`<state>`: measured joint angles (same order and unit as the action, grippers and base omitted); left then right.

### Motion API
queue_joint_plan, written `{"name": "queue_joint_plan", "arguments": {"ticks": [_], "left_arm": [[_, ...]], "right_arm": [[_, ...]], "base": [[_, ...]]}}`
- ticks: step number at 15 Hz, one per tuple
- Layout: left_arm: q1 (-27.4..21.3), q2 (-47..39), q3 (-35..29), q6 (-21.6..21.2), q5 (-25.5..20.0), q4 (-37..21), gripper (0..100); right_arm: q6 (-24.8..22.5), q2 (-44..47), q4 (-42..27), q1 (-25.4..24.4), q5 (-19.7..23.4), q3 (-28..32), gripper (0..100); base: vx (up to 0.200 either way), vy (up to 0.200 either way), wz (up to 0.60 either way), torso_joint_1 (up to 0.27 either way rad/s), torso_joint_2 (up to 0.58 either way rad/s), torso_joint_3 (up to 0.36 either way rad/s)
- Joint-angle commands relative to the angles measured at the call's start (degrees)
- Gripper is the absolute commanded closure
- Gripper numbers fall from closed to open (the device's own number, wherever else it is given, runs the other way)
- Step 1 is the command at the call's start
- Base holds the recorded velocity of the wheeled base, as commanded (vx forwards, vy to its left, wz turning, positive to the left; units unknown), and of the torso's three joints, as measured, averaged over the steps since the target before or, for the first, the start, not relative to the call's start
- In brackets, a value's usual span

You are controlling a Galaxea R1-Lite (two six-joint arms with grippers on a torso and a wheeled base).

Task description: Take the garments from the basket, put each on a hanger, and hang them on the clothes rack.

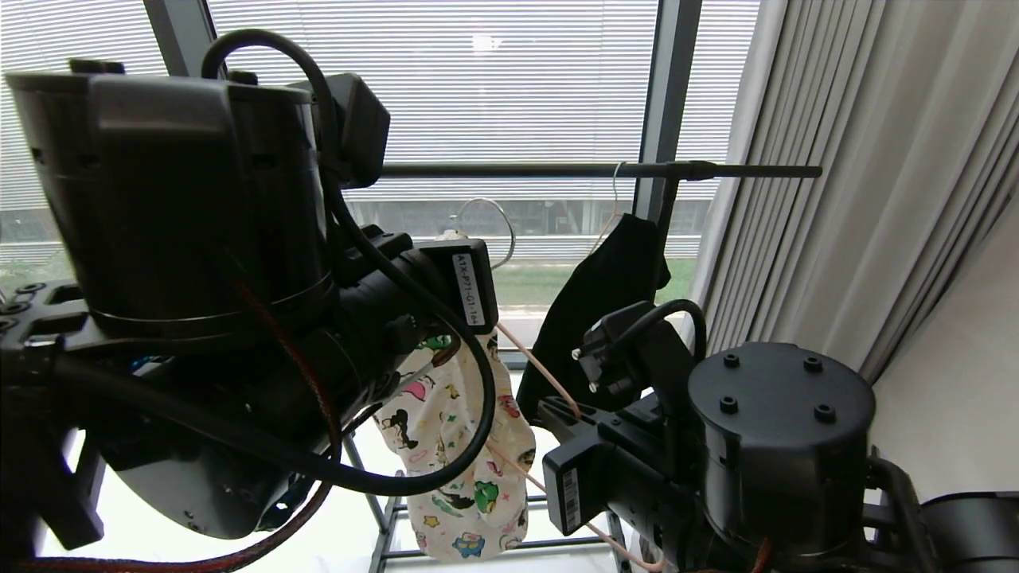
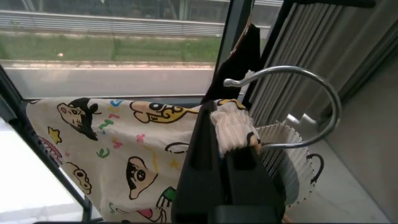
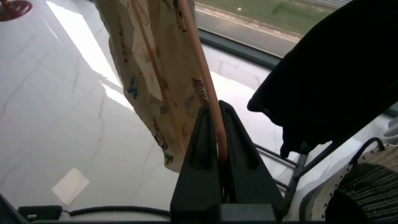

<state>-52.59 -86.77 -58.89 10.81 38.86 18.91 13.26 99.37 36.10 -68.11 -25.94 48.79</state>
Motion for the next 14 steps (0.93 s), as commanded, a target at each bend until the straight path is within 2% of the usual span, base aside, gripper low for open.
{"name": "queue_joint_plan", "arguments": {"ticks": [1,4,6,7,12,14], "left_arm": [[0.56,0.82,0.45,-0.09,-0.02,-0.01,100],[6.97,1.26,1.68,-1.5,-0.02,0.08,100],[8.03,1.87,1.59,-1.67,-0.1,0.08,100],[7.94,2.05,1.68,-1.67,-0.37,0.08,100],[1.09,1.96,1.68,-1.67,-1.25,0.08,100],[0.47,2.13,1.76,-1.67,-1.33,0.08,100]], "right_arm": [[0.01,1.27,0.03,0.87,-0.07,0.78,100],[-0.26,0.13,0.03,2.45,-0.25,0.78,100],[-0.26,0.04,0.03,2.45,-0.25,0.78,100],[-0.34,0.04,0.03,2.45,-0.25,0.78,100],[-2.1,0.13,2.49,2.28,-0.25,0.78,100],[-2.1,0.04,2.58,2.54,-0.34,0.78,100]], "base": [[0.0,0.0,0.0,0.0,0.0,0.0],[0.0,0.0,0.0,0.0,0.0,0.0],[0.0,0.0,0.0,0.0,0.0,0.0],[0.0,0.0,0.0,0.0,0.0,0.0],[0.0,0.0,0.0,0.0,0.0,0.0],[0.0,0.0,0.0,0.0,0.0,0.0]]}}
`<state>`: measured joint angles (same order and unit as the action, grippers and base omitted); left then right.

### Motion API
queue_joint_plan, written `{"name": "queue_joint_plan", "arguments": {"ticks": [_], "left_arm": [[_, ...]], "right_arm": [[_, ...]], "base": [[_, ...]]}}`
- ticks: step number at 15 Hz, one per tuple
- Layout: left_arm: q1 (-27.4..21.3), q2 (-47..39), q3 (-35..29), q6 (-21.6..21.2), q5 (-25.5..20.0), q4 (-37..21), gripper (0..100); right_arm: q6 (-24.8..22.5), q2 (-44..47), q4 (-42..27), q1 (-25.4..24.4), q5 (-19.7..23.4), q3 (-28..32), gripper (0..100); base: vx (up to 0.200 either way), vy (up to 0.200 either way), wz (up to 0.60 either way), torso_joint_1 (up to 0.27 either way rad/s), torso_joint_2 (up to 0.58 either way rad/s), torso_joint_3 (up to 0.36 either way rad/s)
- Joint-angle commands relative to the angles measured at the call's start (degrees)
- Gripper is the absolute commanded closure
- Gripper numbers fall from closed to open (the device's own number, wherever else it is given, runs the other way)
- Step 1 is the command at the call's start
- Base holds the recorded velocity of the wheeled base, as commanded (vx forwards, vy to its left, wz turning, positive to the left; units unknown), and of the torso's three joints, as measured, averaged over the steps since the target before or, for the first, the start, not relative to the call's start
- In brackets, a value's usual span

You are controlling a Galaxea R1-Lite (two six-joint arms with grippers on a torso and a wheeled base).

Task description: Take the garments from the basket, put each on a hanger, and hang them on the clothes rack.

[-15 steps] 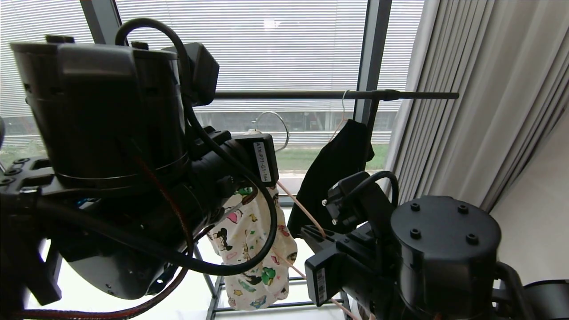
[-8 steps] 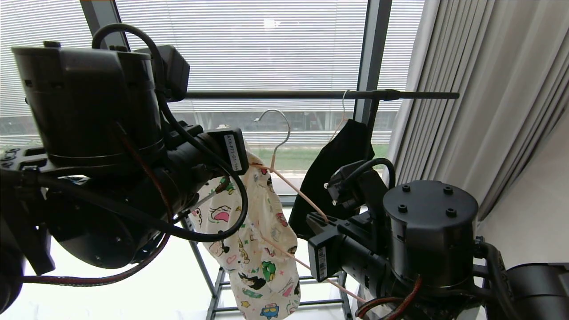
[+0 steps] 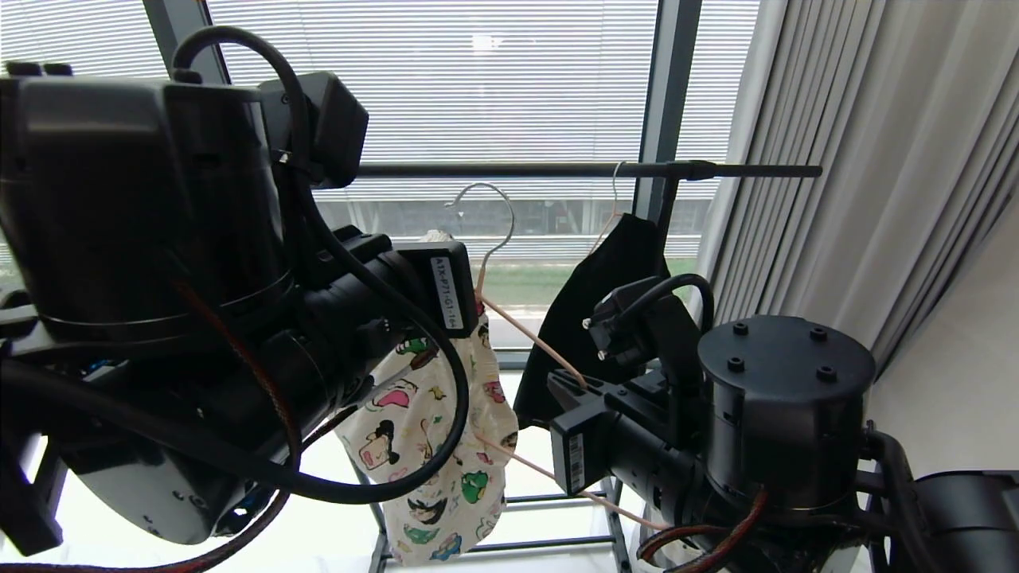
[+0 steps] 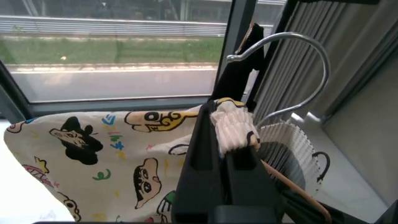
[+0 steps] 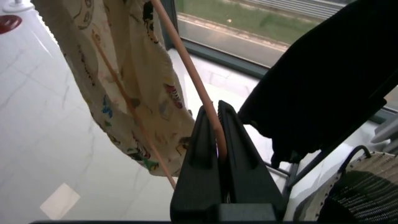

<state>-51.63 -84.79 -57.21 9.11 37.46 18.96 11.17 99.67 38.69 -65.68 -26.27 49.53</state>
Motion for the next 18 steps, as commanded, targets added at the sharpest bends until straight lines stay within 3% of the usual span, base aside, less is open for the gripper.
{"name": "queue_joint_plan", "arguments": {"ticks": [1,2,5,8,12,14,16,18], "left_arm": [[-0.49,0.76,0.26,0.03,0.07,0.03,100],[-0.49,1.29,0.87,0.03,0.07,0.03,0],[-0.4,3.14,2.54,-0.32,0.07,-0.06,0],[-0.4,6.3,6.41,-4.71,-0.37,0.03,0],[1.79,11.22,11.07,-9.28,-4.68,0.03,0],[5.05,13.42,13.53,-13.06,-11.89,0.03,0],[5.22,16.58,17.75,-18.51,-21.73,0.03,0],[5.22,18.16,21.09,-22.11,-29.2,0.03,0]], "right_arm": [[0.0,-0.35,-0.02,0.29,-0.01,0.04,100],[-0.09,-0.44,-0.02,0.47,-0.1,0.04,100],[-0.27,-1.23,-0.02,0.56,-0.1,-0.05,100],[-0.62,-3.08,-0.02,0.64,-1.59,-0.75,100],[-2.2,-8.62,-0.02,1.17,-2.21,-6.64,100],[-2.64,-12.04,-0.02,1.0,-2.12,-10.77,100],[-5.01,-18.2,0.07,-0.94,-1.06,-17.71,100],[-8.35,-24.96,0.07,-1.99,2.72,-25.1,100]], "base": [[0.0,0.0,0.0,0.0,0.0,0.0],[0.0,0.0,0.0,0.0,0.0,0.0],[0.0,0.0,0.0,0.0,0.0,0.0],[0.0,0.0,0.0,0.0,0.0,0.0],[0.0,0.0,0.0,0.0,0.0,0.0],[0.0,0.0,0.0,0.0,0.0,0.0],[0.0,0.0,0.0,0.0,0.0,0.0],[0.0,0.0,0.0,0.0,0.0,0.0]]}}
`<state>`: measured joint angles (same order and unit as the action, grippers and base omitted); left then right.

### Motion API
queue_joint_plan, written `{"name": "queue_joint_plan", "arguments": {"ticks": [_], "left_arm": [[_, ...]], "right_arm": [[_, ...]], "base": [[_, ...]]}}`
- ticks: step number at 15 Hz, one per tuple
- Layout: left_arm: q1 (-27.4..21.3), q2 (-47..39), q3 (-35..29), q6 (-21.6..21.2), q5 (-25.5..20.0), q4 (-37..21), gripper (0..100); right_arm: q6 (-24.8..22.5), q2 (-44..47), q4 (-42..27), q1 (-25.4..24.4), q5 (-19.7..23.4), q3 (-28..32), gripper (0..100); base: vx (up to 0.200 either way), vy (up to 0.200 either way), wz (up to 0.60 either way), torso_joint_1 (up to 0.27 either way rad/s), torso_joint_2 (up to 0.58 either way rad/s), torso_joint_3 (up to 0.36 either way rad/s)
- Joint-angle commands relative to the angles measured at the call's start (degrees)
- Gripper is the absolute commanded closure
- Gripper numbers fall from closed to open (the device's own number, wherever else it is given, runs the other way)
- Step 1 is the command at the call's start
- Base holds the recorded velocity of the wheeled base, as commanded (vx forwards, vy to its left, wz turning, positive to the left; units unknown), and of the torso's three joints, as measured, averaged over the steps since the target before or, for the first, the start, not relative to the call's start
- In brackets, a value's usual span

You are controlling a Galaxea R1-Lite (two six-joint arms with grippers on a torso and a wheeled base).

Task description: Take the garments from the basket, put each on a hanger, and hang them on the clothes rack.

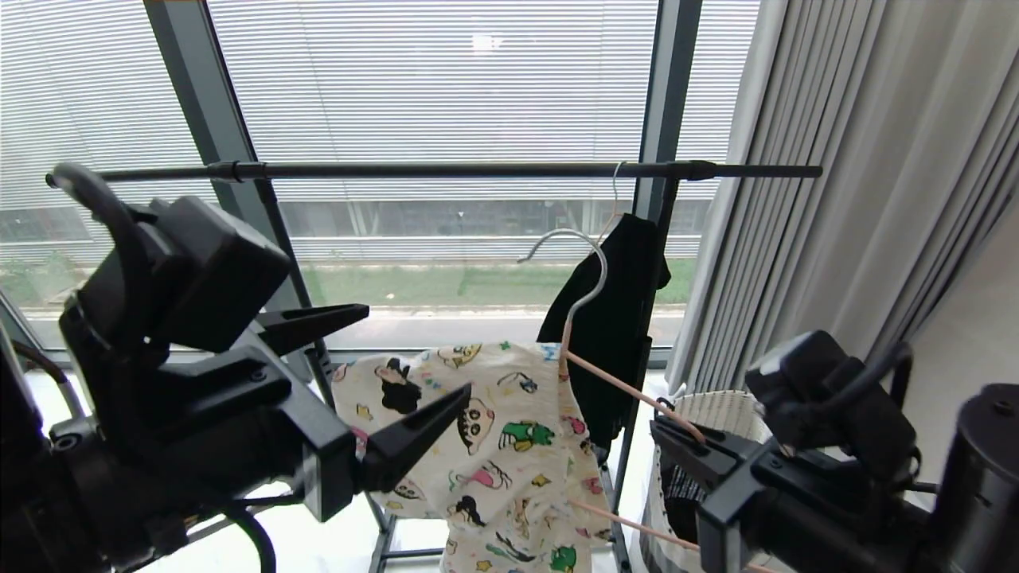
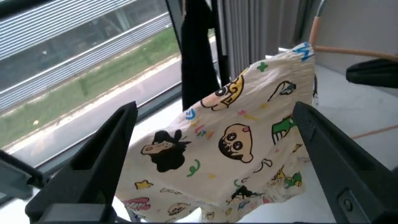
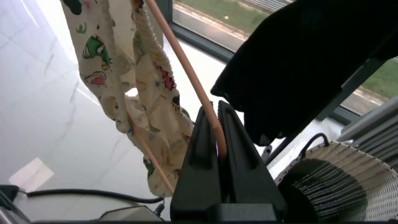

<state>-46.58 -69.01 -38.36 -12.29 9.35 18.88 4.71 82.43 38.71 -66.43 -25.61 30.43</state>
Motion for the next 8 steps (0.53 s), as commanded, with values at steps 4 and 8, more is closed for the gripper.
{"name": "queue_joint_plan", "arguments": {"ticks": [4,8], "left_arm": [[0.09,1.42,6.72,-9.51,-16.03,0.1,0],[-1.94,-1.83,8.74,-13.11,-19.63,0.1,0]], "right_arm": [[-5.23,-15.37,-1.35,-3.09,3.38,-13.29,100],[-6.9,-17.48,-5.04,-6.7,5.13,-13.9,100]], "base": [[0.0,0.0,0.0,0.0,0.0,0.0],[0.0,0.0,0.0,0.0,0.0,0.0]]}}
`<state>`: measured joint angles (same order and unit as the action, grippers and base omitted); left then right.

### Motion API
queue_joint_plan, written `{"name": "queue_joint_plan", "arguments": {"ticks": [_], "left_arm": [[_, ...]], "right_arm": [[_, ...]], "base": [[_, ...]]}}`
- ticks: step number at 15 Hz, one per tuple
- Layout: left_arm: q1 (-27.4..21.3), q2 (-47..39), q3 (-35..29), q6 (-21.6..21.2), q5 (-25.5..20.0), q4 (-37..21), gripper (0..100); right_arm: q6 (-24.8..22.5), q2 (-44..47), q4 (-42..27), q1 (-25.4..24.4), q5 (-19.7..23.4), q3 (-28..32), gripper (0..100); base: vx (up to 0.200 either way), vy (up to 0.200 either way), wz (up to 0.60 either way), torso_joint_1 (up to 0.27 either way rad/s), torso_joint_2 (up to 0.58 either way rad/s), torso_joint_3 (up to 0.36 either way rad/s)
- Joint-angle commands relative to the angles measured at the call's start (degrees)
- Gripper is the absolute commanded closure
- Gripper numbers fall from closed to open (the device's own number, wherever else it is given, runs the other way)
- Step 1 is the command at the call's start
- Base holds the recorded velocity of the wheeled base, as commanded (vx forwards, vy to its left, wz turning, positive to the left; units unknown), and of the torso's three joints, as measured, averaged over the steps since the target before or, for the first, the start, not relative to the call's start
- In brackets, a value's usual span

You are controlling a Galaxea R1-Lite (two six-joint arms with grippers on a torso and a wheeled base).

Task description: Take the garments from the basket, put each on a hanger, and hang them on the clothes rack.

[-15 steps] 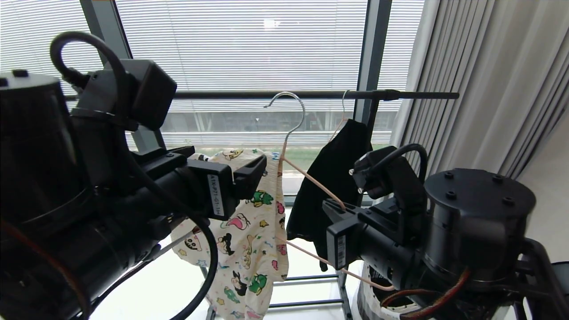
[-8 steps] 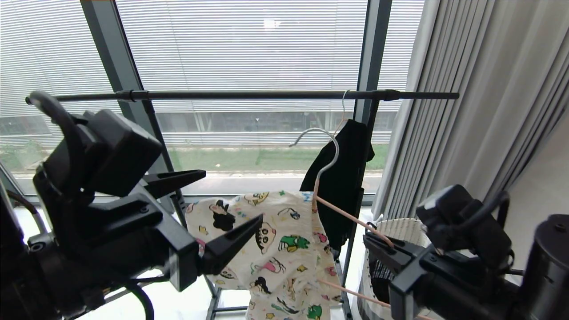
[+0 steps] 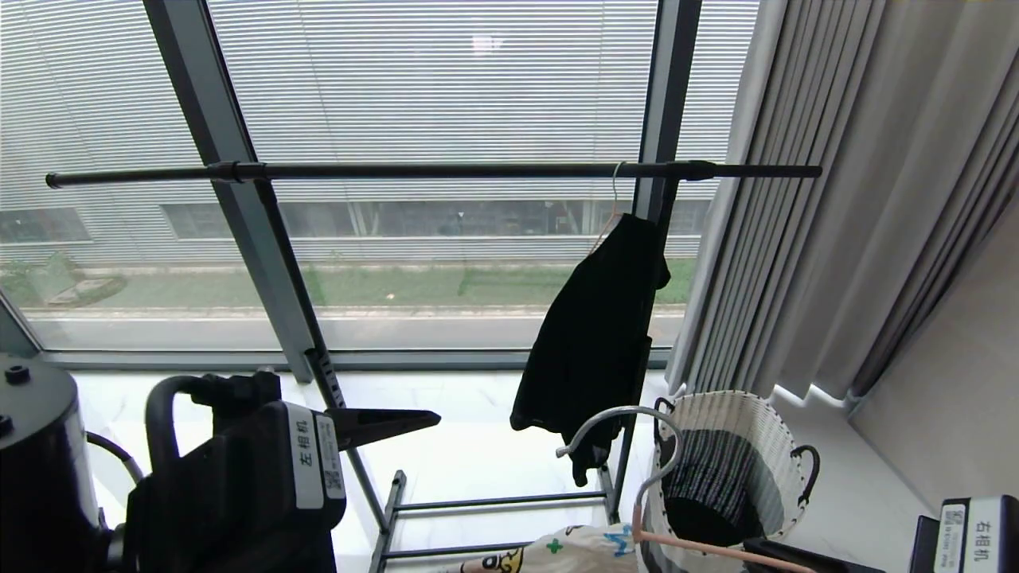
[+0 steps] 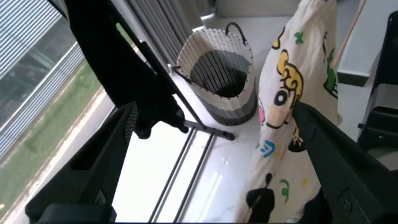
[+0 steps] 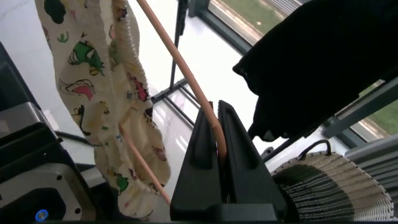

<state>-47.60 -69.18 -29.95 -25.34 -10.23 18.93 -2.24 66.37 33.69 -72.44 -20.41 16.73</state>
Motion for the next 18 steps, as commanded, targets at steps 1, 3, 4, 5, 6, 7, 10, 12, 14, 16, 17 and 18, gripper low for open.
{"name": "queue_joint_plan", "arguments": {"ticks": [1,3,4,5,6,7,10,12,14,16,17,18], "left_arm": [[-3.02,-2.27,0.51,-0.06,-0.06,0.05,0],[-4.25,-3.24,1.04,-0.14,0.03,0.05,0],[-4.78,-3.5,1.04,-0.14,0.03,0.05,0],[-5.22,-4.38,1.65,-0.14,0.21,0.05,0],[-5.22,-4.91,2.0,-0.14,0.38,0.05,0],[-5.22,-5.09,2.62,-0.14,0.56,0.05,0],[-5.22,-5.35,4.02,-0.14,0.56,0.05,0],[-5.22,-5.35,4.11,-0.06,0.56,0.05,100],[-5.22,-5.26,4.11,-0.06,0.56,0.05,100],[-5.22,-5.26,4.02,-0.06,0.91,0.05,100],[-5.22,-5.09,4.02,-0.06,0.91,0.14,100],[-5.22,-5.09,4.02,-0.06,0.82,0.23,100]], "right_arm": [[-0.04,-1.06,-0.03,-0.69,0.54,-0.2,100],[-0.83,-0.62,-0.03,-1.83,1.16,-0.03,100],[-0.83,-0.62,-0.03,-2.36,1.16,-0.03,100],[-0.92,0.08,-0.03,-3.24,1.16,0.33,100],[-1.01,0.26,-0.03,-3.94,1.16,0.59,100],[-0.92,0.78,-0.03,-5.0,1.07,1.12,100],[-1.01,1.49,-0.03,-5.79,1.07,2.08,100],[-1.54,1.66,-0.03,-6.23,1.07,2.52,100],[-1.62,1.93,-0.03,-7.1,0.98,2.87,100],[-1.62,2.19,-0.03,-7.9,0.9,2.87,100],[-1.71,2.45,-0.03,-8.07,0.9,2.79,100],[-1.71,2.45,-0.03,-8.16,0.9,2.79,100]], "base": [[0.0,0.0,0.0,0.0,0.0,0.0],[0.0,0.0,0.0,0.0,0.0,0.0],[0.0,0.0,0.0,0.0,0.0,0.0],[0.0,0.0,0.0,0.0,0.0,0.0],[0.0,0.0,0.0,0.0,0.0,0.0],[0.0,0.0,0.0,0.0,0.0,0.0],[0.0,0.0,0.0,0.0,0.0,0.0],[0.0,0.0,0.0,0.0,0.0,0.0],[0.0,0.0,0.0,0.0,0.0,0.0],[0.0,0.0,0.0,0.0,0.0,0.0],[0.0,0.0,0.0,0.0,0.0,0.0],[0.0,0.0,0.0,0.0,0.0,0.0]]}}
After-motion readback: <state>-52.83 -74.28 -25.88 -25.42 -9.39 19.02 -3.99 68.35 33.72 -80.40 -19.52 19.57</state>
